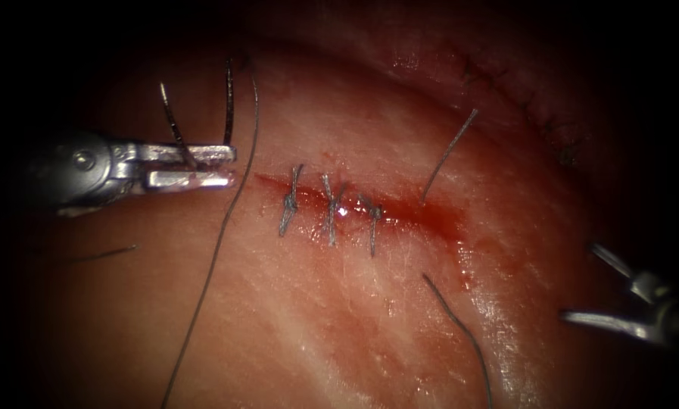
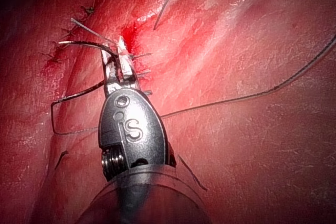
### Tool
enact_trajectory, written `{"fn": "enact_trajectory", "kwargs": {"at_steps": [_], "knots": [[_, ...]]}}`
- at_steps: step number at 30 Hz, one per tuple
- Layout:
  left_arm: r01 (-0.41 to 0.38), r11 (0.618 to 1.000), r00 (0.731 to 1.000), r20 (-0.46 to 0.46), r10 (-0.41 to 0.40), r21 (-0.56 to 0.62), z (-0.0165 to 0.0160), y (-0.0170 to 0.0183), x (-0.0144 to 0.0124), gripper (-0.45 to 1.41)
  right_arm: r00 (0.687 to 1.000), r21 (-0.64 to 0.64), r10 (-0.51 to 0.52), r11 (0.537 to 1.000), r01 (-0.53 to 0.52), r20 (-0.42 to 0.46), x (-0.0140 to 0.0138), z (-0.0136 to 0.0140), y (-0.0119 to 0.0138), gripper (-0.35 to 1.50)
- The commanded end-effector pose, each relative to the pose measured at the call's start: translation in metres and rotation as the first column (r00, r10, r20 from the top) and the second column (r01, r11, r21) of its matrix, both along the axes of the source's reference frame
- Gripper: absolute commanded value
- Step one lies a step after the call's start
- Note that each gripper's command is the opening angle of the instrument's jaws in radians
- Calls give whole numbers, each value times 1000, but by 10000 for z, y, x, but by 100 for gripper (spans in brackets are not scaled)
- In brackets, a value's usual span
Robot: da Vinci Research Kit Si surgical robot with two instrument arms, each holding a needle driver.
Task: Wound Closure
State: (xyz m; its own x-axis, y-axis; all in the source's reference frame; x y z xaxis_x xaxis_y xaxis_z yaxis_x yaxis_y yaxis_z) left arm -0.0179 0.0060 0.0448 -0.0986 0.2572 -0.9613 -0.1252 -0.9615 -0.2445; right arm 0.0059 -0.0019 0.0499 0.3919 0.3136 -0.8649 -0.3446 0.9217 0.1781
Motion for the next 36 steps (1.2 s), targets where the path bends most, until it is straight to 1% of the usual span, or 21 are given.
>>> {"fn": "enact_trajectory", "kwargs": {"at_steps": [1,2,3,5,7,8,9,11,13,14,18,22,26,32,36], "knots": [[2,1000,1000,-1,-2,3,8,-6,-6,-45,995,123,80,990,-73,-53,14,15,20,88],[0,1000,1000,1,0,3,8,-7,-6,-45,987,221,143,967,-124,-72,20,21,30,89],[0,1000,1000,1,0,3,8,-7,-6,-45,985,249,156,959,-132,-77,23,24,34,91],[0,1000,1000,2,0,3,8,-7,-5,-45,976,352,201,922,-160,-84,36,37,43,93],[-1,1000,1000,2,1,3,8,-7,-5,-45,970,409,221,898,-162,-101,49,49,49,89],[-1,1000,1000,2,1,3,8,-7,-4,-45,962,476,242,866,-154,-129,59,59,52,86],[-1,1000,1000,2,1,3,8,-7,-4,-45,962,476,242,866,-154,-129,59,59,52,86],[-1,1000,1000,2,1,3,8,-7,-4,-45,951,532,273,832,-159,-142,76,75,57,86],[-1,1000,1000,2,1,3,8,-7,-4,-45,947,546,286,821,-166,-143,85,84,60,86],[-1,1000,1000,2,1,3,8,-7,-4,-45,943,580,295,800,-153,-157,91,92,62,86],[-1,1000,1000,2,1,3,8,-7,-4,-45,939,612,296,780,-132,-176,99,100,66,86],[-1,1000,1000,2,1,3,8,-7,-4,-45,933,614,296,781,-111,-207,109,101,70,86],[-2,1000,1000,3,2,3,8,-7,-3,-45,914,621,297,781,-66,-276,117,94,67,84],[-2,1000,1000,2,2,3,8,-7,-3,-45,913,621,301,781,-71,-274,124,94,68,83],[-1,1000,1000,2,1,2,8,-7,-4,-45,910,617,309,783,-78,-277,126,102,76,71]]}}
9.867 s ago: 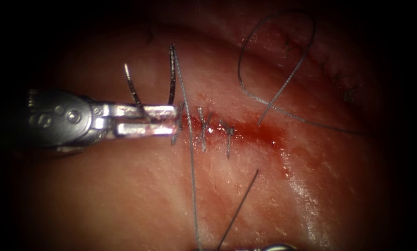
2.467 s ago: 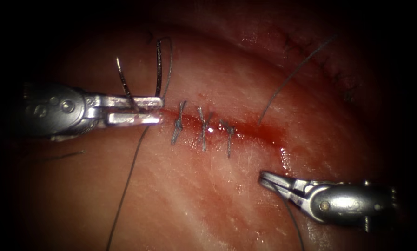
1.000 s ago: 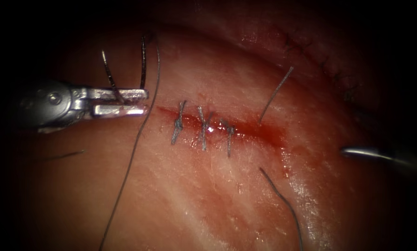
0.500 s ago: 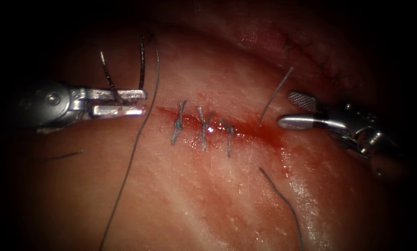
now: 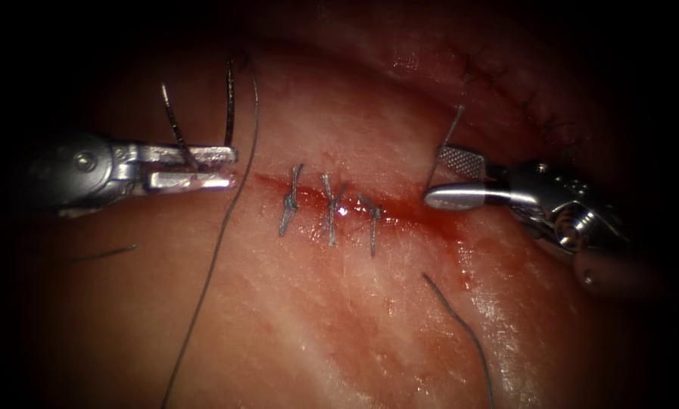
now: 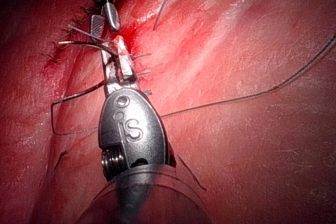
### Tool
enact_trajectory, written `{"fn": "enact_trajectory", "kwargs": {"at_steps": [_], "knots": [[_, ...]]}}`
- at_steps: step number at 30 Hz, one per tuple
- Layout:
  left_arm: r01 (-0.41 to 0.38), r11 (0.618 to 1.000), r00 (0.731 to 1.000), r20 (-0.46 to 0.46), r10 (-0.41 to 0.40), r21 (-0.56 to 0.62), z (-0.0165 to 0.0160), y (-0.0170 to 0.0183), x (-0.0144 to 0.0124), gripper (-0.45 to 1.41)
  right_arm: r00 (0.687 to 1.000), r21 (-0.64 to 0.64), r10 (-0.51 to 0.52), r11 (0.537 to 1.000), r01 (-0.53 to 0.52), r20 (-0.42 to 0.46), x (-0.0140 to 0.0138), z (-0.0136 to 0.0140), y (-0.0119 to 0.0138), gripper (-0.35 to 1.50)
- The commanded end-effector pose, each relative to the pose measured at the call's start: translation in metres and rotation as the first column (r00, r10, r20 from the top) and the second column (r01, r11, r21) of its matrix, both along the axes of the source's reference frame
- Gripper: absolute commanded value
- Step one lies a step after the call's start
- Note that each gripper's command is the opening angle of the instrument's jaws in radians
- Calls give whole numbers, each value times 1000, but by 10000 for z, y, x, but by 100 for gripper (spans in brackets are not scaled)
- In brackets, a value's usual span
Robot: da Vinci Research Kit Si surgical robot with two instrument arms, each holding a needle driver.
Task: Wound Closure
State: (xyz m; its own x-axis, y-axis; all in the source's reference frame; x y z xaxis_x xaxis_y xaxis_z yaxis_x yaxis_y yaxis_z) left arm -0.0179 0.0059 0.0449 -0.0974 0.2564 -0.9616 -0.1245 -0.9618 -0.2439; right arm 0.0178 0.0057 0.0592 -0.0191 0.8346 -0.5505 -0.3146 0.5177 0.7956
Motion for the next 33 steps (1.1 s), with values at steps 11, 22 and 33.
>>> {"fn": "enact_trajectory", "kwargs": {"at_steps": [11,22,33], "knots": [[-2,1000,1000,-2,2,3,7,-7,-6,-45,999,-17,28,999,-28,-18,8,13,1,47],[-3,1000,1000,0,3,2,7,-7,-6,-45,999,-79,16,997,-18,-32,3,8,12,-35],[-8,1000,1000,0,8,3,8,-7,-4,-45,998,-107,45,993,-49,-41,-9,-15,35,-35]]}}
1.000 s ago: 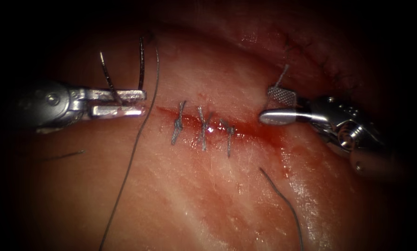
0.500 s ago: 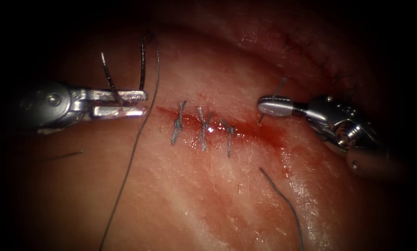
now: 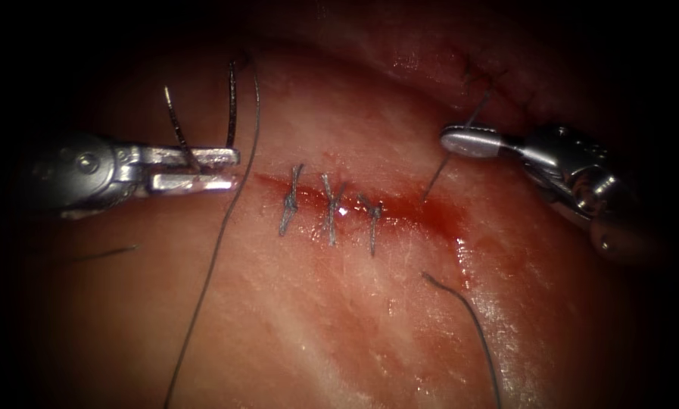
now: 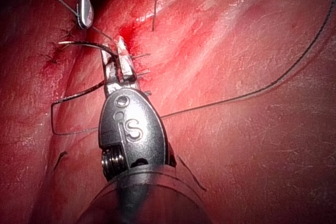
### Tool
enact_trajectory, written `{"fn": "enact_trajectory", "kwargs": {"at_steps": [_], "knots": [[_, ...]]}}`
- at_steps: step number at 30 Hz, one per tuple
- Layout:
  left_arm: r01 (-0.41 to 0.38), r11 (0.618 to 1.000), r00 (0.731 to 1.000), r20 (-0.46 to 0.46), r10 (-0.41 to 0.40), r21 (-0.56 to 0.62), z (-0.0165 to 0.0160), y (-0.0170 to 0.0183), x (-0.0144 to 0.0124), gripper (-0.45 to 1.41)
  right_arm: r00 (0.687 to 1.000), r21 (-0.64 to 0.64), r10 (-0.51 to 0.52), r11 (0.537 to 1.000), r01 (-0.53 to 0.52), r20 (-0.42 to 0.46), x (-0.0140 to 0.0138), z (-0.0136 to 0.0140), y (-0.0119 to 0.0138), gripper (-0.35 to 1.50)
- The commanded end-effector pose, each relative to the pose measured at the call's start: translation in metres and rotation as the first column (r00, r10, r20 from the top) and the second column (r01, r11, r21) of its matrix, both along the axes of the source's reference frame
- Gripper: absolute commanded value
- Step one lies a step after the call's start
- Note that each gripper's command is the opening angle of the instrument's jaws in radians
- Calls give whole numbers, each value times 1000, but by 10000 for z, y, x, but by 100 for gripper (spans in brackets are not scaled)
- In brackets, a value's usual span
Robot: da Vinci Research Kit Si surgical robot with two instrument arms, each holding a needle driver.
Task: Wound Closure
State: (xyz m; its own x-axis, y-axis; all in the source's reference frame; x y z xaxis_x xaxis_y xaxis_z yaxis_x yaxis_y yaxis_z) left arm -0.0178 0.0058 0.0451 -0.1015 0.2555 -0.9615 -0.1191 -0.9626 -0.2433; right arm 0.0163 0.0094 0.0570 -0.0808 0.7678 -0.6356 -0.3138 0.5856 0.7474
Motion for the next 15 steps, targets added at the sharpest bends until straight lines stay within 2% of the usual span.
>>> {"fn": "enact_trajectory", "kwargs": {"at_steps": [1,10,11,15], "knots": [[-3,1000,1000,3,3,4,6,-5,-2,-45,1000,0,-3,1000,3,-2,7,6,-3,-35],[0,1000,1000,-21,0,11,7,4,29,-45,1000,-1,11,1000,-11,-13,6,3,2,-35],[2,1000,999,-35,-2,13,12,8,38,-45,1000,-7,16,1000,-16,-17,6,1,3,-35],[17,1000,998,-54,-16,23,23,13,48,-45,999,-19,25,1000,-25,-23,7,-1,5,-35]]}}
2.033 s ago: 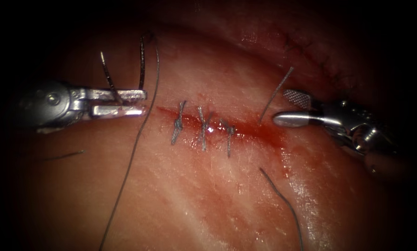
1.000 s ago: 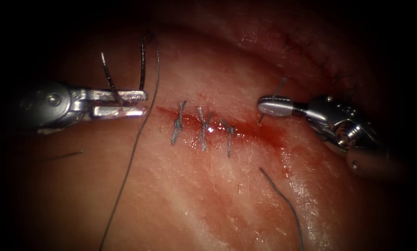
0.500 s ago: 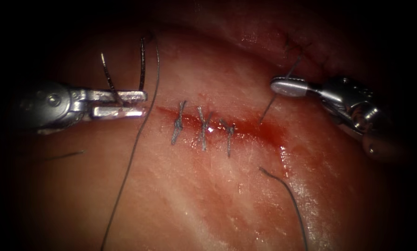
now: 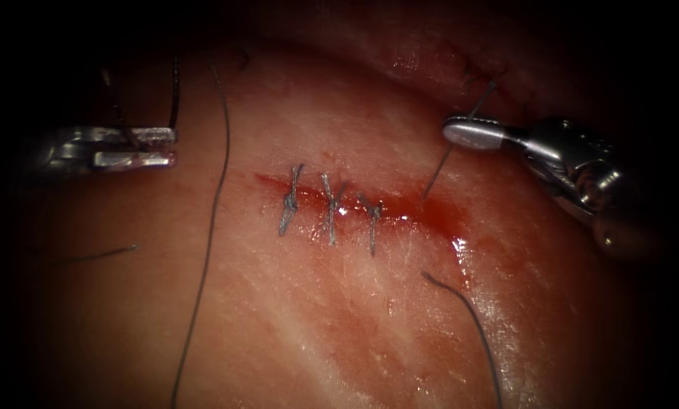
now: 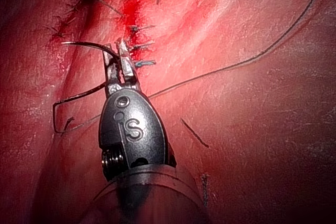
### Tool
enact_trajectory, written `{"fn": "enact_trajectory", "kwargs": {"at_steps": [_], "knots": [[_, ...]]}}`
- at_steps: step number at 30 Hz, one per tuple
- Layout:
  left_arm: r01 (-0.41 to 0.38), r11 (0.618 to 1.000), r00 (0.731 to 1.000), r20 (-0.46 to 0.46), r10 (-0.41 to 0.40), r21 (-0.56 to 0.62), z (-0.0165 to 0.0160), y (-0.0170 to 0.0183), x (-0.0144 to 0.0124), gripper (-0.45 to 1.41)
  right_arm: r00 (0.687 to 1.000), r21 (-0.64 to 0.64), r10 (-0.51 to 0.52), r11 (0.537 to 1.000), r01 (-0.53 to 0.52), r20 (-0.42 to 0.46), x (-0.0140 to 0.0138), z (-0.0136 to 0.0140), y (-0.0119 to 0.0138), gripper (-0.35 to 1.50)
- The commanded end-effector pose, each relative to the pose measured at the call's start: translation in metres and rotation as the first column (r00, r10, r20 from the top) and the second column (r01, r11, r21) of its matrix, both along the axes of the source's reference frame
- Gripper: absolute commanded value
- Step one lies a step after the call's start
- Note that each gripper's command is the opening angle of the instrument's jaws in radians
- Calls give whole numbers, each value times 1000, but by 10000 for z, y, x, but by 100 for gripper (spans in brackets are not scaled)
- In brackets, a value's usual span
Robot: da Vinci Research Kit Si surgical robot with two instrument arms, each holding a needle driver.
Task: Wound Closure
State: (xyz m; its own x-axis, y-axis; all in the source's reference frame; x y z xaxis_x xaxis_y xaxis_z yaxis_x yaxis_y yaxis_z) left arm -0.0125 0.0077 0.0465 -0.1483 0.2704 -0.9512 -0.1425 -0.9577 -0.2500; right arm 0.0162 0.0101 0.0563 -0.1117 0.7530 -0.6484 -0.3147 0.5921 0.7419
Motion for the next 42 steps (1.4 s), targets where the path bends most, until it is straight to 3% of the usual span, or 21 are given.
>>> {"fn": "enact_trajectory", "kwargs": {"at_steps": [1,2,3,4,5,6,8,12,14,15,19,25,28,30,32,33,37,39,42], "knots": [[12,1000,1000,-10,-12,19,18,-3,0,-45,1000,-6,30,1000,-30,-9,8,4,-1,10],[12,1000,1000,-10,-12,19,18,-3,0,-45,1000,-6,30,1000,-30,-9,8,4,-1,10],[18,1000,1000,-13,-18,22,24,-1,3,-45,999,-12,44,999,-45,-23,9,4,-1,44],[30,999,999,-19,-30,42,34,2,8,-45,998,-24,57,998,-58,-35,9,2,-3,96],[43,998,999,-25,-42,50,40,3,12,-45,998,-29,58,998,-59,-31,9,2,-3,106],[67,995,997,-31,-65,73,48,5,18,-21,998,-29,56,998,-57,-32,8,0,-6,115],[105,987,994,-28,-103,120,63,-1,31,4,998,-35,52,998,-53,-33,4,-3,-9,115],[144,976,989,-55,-137,166,83,-10,49,16,998,-39,53,998,-54,-27,-1,-6,-11,115],[179,965,983,-84,-166,189,96,-21,64,36,998,-52,55,997,-56,-22,-4,-6,-14,115],[179,965,983,-84,-166,189,96,-21,64,36,998,-52,55,997,-56,-22,-4,-6,-14,115],[264,920,963,-139,-232,289,102,-24,85,118,998,-59,53,997,-54,-21,-4,-6,-17,115],[281,914,955,-174,-239,293,81,-23,111,125,999,-92,50,994,-51,-14,-2,-3,-21,116],[262,910,956,-218,-198,321,64,-29,118,125,999,-94,50,994,-51,-14,-1,-2,-23,116],[189,916,968,-222,-113,355,42,-34,102,125,999,-95,50,994,-51,-15,0,-2,-24,118],[162,913,978,-187,-97,374,31,-37,81,125,999,-111,47,993,-47,-9,-1,-3,-24,118],[133,912,985,-150,-80,388,24,-42,54,125,1000,-131,25,991,-23,16,-1,-5,-27,118],[88,911,993,-110,-47,402,16,-51,-7,125,990,-143,-88,984,103,109,-11,-17,-40,118],[81,912,994,-104,-42,403,16,-51,-20,125,986,-144,-104,982,123,133,-16,-19,-43,118],[65,911,996,-78,-36,408,21,-48,-45,125,962,-156,-138,972,178,237,-37,-29,-49,118]]}}
